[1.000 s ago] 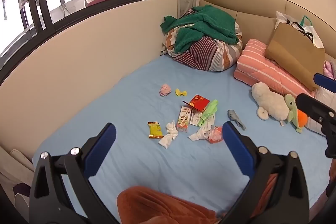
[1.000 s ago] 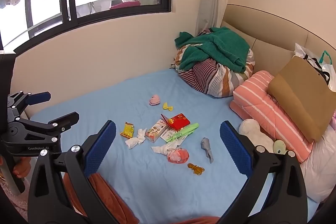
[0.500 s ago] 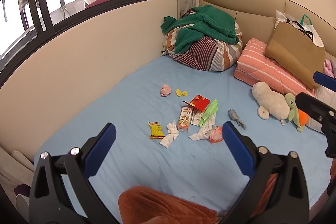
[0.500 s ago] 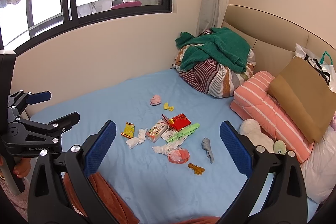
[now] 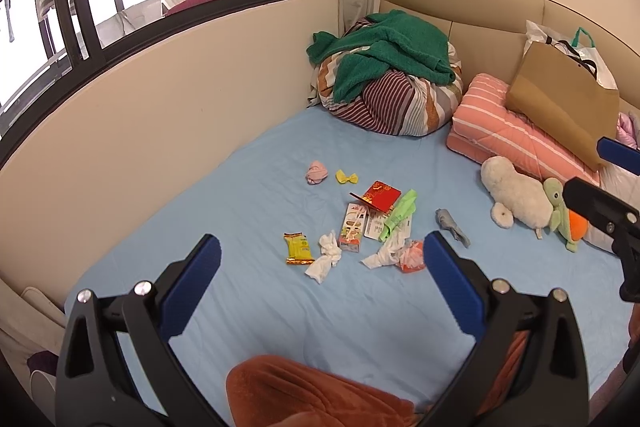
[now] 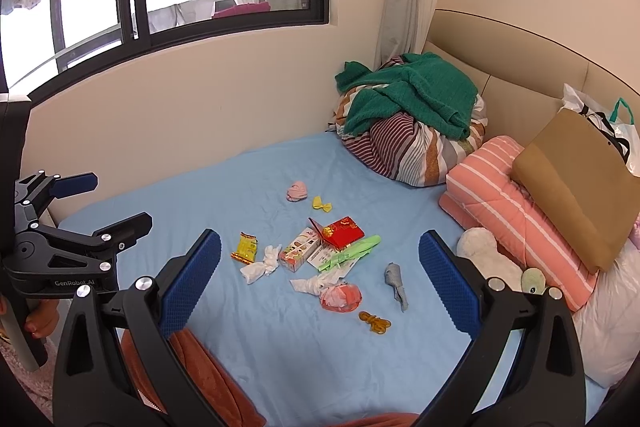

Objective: Collect trash

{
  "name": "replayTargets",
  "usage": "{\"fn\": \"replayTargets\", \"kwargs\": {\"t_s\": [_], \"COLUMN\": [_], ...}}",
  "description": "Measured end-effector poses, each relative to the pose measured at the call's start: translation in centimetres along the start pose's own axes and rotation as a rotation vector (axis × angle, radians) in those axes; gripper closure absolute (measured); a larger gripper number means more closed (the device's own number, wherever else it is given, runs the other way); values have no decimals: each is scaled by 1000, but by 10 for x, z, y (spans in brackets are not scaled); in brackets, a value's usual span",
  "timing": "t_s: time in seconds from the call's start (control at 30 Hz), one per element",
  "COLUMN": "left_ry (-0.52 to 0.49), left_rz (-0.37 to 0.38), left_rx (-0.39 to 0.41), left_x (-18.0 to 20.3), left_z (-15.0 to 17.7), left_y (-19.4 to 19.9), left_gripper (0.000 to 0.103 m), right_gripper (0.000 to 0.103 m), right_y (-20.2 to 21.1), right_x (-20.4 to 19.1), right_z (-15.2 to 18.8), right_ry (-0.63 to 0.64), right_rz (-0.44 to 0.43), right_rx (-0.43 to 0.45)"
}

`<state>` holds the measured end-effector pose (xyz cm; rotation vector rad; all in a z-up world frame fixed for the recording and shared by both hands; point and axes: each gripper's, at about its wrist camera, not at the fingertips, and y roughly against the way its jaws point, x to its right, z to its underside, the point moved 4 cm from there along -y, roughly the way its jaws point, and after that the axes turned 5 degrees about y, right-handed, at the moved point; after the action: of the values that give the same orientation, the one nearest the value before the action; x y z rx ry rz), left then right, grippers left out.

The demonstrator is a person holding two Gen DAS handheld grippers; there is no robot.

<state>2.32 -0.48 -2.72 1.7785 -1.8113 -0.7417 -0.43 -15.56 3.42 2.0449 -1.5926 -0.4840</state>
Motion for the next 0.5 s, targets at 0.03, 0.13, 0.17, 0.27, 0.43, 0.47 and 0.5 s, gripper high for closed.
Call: {"fn": "replayTargets", "kwargs": {"t_s": [0.03,0.13,0.17,0.27,0.43,0.47,0.5], "left_ry": [0,-1,0,-2,-2,-3,-2], "left_rz": [0,-1,-1,-1,-1,-1,-2], "left_rx": [-1,0,1,0,1,1,1], "left_x": [1,-2,-2,-2,-2,-2,-2], "left_z": [1,0,0,-1,0,-1,0], "left_y": [0,0,0,0,0,0,0], "left_gripper": [3,3,3,3,3,3,3], "right_gripper": [7,7,7,7,7,7,7], "right_y": [0,1,-1,1,1,0,1], "right_x": [0,-1,1,0,0,0,0], "right_z": [0,-1,0,0,-1,0,-1], "right_ry": [0,0,0,0,1,-1,-1], "right_rz": [0,2,1,1,1,1,1], "right_rx": [0,0,1,1,1,1,2]}}
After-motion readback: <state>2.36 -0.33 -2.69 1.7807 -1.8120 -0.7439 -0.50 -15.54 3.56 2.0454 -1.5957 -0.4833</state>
